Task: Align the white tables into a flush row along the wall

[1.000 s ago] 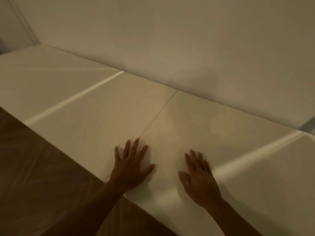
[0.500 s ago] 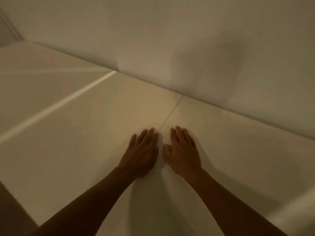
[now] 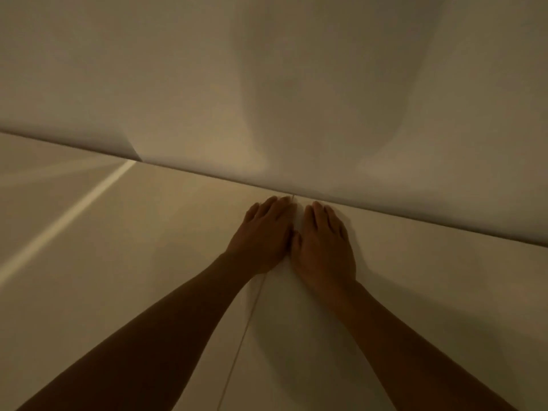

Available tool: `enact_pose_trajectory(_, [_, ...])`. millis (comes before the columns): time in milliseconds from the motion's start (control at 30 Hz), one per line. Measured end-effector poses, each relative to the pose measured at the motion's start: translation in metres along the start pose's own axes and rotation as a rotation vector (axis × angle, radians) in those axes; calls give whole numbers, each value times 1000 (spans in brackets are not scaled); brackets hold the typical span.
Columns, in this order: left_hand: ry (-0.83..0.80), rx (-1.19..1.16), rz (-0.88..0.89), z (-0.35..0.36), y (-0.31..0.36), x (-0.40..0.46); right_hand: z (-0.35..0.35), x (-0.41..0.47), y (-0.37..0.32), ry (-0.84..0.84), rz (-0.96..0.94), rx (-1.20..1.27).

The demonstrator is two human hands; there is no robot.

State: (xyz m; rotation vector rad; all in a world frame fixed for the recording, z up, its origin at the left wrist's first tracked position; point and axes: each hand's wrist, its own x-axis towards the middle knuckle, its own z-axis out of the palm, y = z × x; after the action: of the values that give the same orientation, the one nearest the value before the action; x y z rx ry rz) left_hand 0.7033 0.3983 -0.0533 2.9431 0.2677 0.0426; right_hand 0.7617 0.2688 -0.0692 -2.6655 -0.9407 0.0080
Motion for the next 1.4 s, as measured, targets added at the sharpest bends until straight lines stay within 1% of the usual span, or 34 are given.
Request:
enact_pose_trajectory(100, [102, 0, 56, 3, -18, 32, 6, 28, 0, 91, 73, 0])
enact_pose_trajectory(200, [41, 36, 91, -3, -46, 52, 7, 47, -6, 89, 122, -17])
enact_pose_trajectory(267, [53, 104, 183, -6, -65, 64, 6, 51, -10, 97, 147, -24])
enact_pose_trajectory(300, [60, 103, 202, -9, -71, 70, 8, 52, -11, 116, 154, -33])
enact_pose_trajectory(367, [-9, 53, 144, -15, -74, 78, 11, 52, -11, 152, 171, -46])
enact_pose_trajectory(433, [-29, 47, 117, -7, -75, 84, 14, 52, -13, 181, 184, -46])
enact_pose_trajectory(567, [112, -6, 206, 6, -78, 84, 18, 56, -14, 182, 199, -55])
enact_pose_trajectory(700, [86, 116, 226, 14, -82, 88, 19, 53, -20, 218, 209, -44])
enact_pose_trajectory(767, [95, 102, 231, 15, -80, 92, 20, 55, -21, 230, 209, -34])
enact_pose_trajectory(867, [62, 112, 219, 16, -79, 103, 21, 56, -20, 232, 240, -22])
enact_pose_trajectory(967, [62, 148, 222, 16, -80, 107, 24, 59, -18, 242, 239, -35])
enact_pose_trajectory(1033, [44, 117, 217, 15, -76, 107, 26, 58, -17, 246, 246, -46])
enact_pose_trajectory(1133, [-74, 52, 164, 11, -61, 112, 23, 57, -20, 278, 193, -82])
enact_pose_trajectory(1200, [-101, 8, 121, 10, -55, 113, 22, 56, -20, 284, 146, -87])
enact_pose_trajectory(1267, [-89, -5, 101, 8, -55, 110, 21, 55, -20, 282, 119, -77])
enact_pose_trajectory(1333, [-49, -44, 119, 4, -51, 102, 20, 52, -18, 294, 110, -65])
enact_pose_trajectory(1400, [-31, 36, 181, 4, -48, 90, 23, 49, -16, 307, 81, -67])
